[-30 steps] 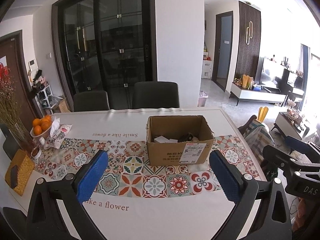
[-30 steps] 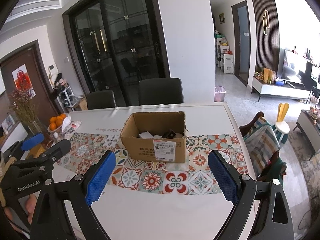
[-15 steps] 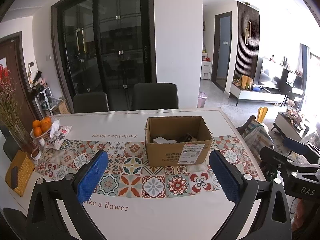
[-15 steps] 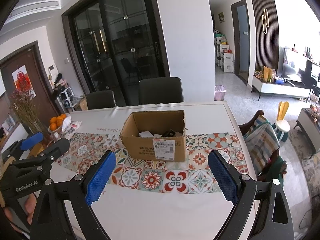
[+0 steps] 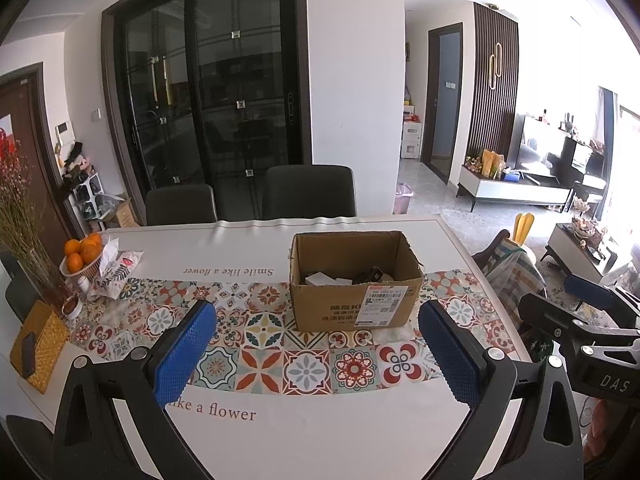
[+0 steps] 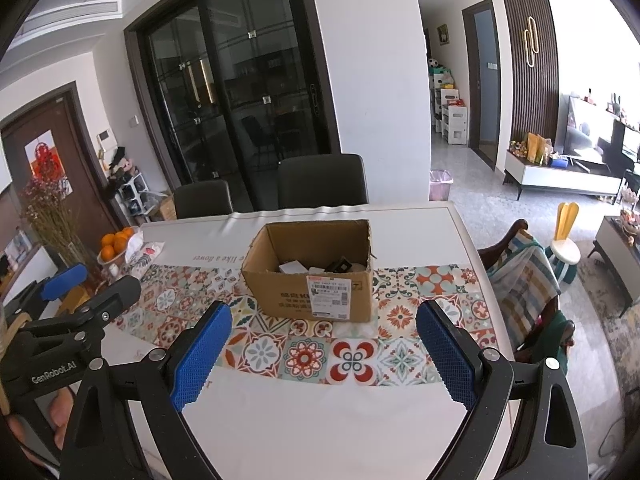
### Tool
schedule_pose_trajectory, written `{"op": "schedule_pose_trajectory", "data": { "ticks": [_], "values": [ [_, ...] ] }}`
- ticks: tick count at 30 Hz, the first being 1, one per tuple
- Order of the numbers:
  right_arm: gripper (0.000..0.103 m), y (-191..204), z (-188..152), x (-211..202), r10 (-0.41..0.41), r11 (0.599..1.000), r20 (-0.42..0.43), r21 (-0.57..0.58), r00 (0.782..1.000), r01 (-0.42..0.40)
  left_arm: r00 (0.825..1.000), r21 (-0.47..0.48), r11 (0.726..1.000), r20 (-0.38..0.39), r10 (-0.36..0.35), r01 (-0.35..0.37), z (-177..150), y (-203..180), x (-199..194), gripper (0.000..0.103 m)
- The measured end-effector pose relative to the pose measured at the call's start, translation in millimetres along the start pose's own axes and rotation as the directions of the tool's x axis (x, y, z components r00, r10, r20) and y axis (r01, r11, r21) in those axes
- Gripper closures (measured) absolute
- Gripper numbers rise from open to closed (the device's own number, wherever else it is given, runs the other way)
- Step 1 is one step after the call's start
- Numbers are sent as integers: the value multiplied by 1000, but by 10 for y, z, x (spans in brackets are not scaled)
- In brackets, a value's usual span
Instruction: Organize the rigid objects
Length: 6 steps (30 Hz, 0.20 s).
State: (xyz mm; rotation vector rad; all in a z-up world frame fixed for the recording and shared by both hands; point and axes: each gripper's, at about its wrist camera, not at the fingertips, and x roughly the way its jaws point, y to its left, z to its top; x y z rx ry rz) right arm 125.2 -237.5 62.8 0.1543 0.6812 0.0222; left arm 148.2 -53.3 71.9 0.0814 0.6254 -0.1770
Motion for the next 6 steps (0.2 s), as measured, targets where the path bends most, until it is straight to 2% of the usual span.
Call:
{"op": "schedule_pose_trajectory", "data": {
  "ticks": [6],
  "values": [
    [9,6,-14,-19,0,1000,-2,4,1000,0,1000,2,1000,-2,-6,6,-17,-10,-7,0]
  ]
}}
